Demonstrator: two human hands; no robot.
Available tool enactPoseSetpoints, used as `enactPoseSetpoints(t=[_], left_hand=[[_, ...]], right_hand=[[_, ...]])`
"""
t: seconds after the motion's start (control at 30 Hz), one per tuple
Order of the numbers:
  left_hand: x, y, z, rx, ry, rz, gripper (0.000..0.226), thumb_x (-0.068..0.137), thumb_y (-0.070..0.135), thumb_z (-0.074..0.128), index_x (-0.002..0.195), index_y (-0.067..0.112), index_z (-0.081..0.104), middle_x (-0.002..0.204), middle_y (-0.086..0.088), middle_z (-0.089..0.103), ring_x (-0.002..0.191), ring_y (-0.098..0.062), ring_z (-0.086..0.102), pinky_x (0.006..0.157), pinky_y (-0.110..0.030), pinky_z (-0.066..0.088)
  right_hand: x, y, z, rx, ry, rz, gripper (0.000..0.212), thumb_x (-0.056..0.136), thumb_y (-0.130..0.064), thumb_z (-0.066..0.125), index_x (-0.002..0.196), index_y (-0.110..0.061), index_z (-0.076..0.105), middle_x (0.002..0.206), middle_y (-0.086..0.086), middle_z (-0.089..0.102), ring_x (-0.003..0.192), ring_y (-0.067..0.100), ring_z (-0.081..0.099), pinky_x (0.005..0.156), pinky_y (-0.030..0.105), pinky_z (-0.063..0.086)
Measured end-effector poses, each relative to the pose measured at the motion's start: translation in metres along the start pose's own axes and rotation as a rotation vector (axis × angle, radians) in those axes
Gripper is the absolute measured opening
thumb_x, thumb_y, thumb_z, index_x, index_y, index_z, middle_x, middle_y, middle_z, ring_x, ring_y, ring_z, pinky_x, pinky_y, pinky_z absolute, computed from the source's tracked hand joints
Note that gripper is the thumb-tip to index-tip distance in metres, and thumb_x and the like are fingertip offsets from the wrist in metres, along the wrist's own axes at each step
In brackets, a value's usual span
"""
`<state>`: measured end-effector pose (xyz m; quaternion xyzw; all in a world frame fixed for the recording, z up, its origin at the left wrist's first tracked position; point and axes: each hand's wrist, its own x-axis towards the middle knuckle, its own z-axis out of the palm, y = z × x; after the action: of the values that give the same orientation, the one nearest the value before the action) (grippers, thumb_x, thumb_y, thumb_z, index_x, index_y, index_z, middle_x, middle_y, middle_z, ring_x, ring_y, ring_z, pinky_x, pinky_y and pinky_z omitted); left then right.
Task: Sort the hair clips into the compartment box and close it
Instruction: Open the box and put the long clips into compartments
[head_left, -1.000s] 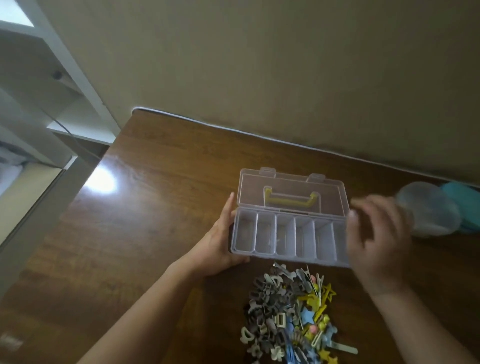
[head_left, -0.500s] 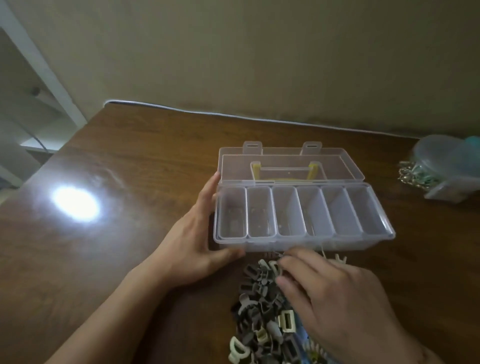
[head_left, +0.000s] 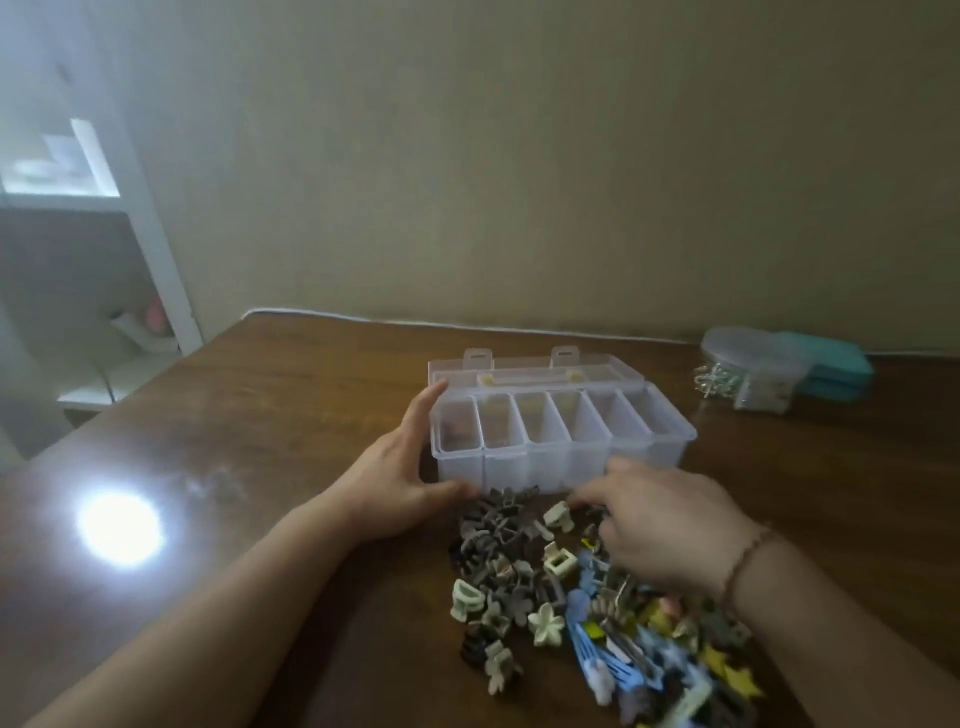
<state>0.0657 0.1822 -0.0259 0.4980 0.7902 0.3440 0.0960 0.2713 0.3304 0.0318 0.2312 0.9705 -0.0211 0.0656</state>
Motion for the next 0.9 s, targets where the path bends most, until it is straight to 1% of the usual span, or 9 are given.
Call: enactPoseSetpoints(t=[0.07, 0.13, 0.23, 0.37, 0.47, 0.57, 0.73, 0.83, 0.9], left_hand=[[0.000, 0.003, 0.002, -0.040, 0.006, -0.030, 0.108, 0.076, 0.049, 0.080, 0.153, 0.044, 0.004, 0.156, -0.001, 0.040, 0.138, -0.020, 0.043, 0.108, -0.030, 0.032], [0.002, 0.003, 0.004, -0.065, 0.018, -0.026, 0.108, 0.071, 0.052, 0.081, 0.151, 0.047, 0.009, 0.150, 0.003, 0.046, 0.134, -0.016, 0.048, 0.105, -0.026, 0.034], [0.002, -0.001, 0.002, -0.111, -0.005, -0.024, 0.110, 0.061, 0.064, 0.079, 0.148, 0.052, 0.014, 0.137, 0.020, 0.052, 0.123, 0.003, 0.052, 0.104, -0.023, 0.039], [-0.001, -0.004, -0.002, -0.169, -0.011, -0.031, 0.104, 0.067, 0.051, 0.085, 0.146, 0.055, 0.017, 0.124, 0.039, 0.047, 0.112, 0.026, 0.047, 0.087, 0.000, 0.039], [-0.002, -0.006, -0.001, -0.181, -0.004, -0.042, 0.102, 0.069, 0.048, 0.086, 0.144, 0.056, 0.018, 0.127, 0.038, 0.046, 0.116, 0.024, 0.046, 0.086, 0.002, 0.038], [-0.002, -0.005, 0.000, -0.175, -0.007, -0.052, 0.102, 0.068, 0.046, 0.086, 0.142, 0.057, 0.018, 0.126, 0.039, 0.047, 0.117, 0.020, 0.047, 0.088, -0.001, 0.039], [0.001, -0.003, 0.000, -0.161, -0.020, -0.040, 0.103, 0.065, 0.048, 0.086, 0.143, 0.053, 0.019, 0.126, 0.031, 0.055, 0.115, 0.008, 0.057, 0.098, -0.015, 0.045], [0.000, 0.001, 0.000, -0.125, -0.010, -0.024, 0.101, 0.066, 0.047, 0.085, 0.143, 0.050, 0.020, 0.119, 0.035, 0.055, 0.111, 0.010, 0.057, 0.094, -0.012, 0.045], [0.001, 0.003, 0.001, -0.120, -0.022, -0.009, 0.099, 0.067, 0.048, 0.083, 0.143, 0.048, 0.020, 0.122, 0.024, 0.060, 0.110, 0.002, 0.060, 0.094, -0.021, 0.050]], right_hand=[[-0.004, 0.004, 0.005, 0.043, 0.049, 0.033, 0.041, 0.095, -0.021, 0.034, 0.124, -0.040, 0.056, 0.121, -0.008, 0.052, 0.101, 0.016, 0.057, 0.080, 0.035, 0.051], [-0.005, 0.006, 0.012, 0.033, 0.131, 0.073, 0.033, 0.095, -0.021, 0.036, 0.113, -0.032, 0.061, 0.114, -0.005, 0.055, 0.098, 0.019, 0.059, 0.077, 0.034, 0.049], [-0.002, 0.007, 0.016, -0.014, 0.238, 0.084, 0.021, 0.095, -0.026, 0.040, 0.091, -0.026, 0.061, 0.093, -0.004, 0.057, 0.090, 0.020, 0.061, 0.064, 0.030, 0.042], [0.001, 0.018, 0.015, 0.175, 0.196, 0.081, 0.018, 0.092, -0.024, 0.050, 0.088, -0.028, 0.067, 0.086, -0.012, 0.063, 0.081, 0.009, 0.062, 0.066, 0.026, 0.051], [-0.002, 0.022, 0.008, 0.342, 0.247, 0.021, 0.016, 0.090, -0.021, 0.060, 0.094, -0.032, 0.070, 0.090, -0.019, 0.064, 0.082, -0.005, 0.058, 0.073, 0.013, 0.050], [-0.009, 0.020, -0.008, 0.479, 0.350, -0.058, 0.018, 0.089, -0.022, 0.066, 0.096, -0.038, 0.068, 0.088, -0.026, 0.060, 0.081, -0.011, 0.056, 0.065, 0.004, 0.042], [0.004, -0.016, -0.040, 0.985, 0.447, -0.251, 0.018, 0.085, -0.011, 0.068, 0.089, -0.028, 0.070, 0.078, -0.006, 0.072, 0.068, 0.002, 0.068, 0.061, 0.012, 0.052], [0.030, -0.042, -0.040, 0.963, 0.476, -0.298, 0.018, 0.086, -0.010, 0.069, 0.092, -0.027, 0.070, 0.079, -0.005, 0.071, 0.074, 0.004, 0.067, 0.064, 0.017, 0.055], [0.045, -0.051, -0.029, 0.810, 0.489, -0.291, 0.017, 0.086, -0.017, 0.070, 0.094, -0.032, 0.069, 0.082, -0.011, 0.068, 0.079, 0.002, 0.064, 0.070, 0.019, 0.055]])
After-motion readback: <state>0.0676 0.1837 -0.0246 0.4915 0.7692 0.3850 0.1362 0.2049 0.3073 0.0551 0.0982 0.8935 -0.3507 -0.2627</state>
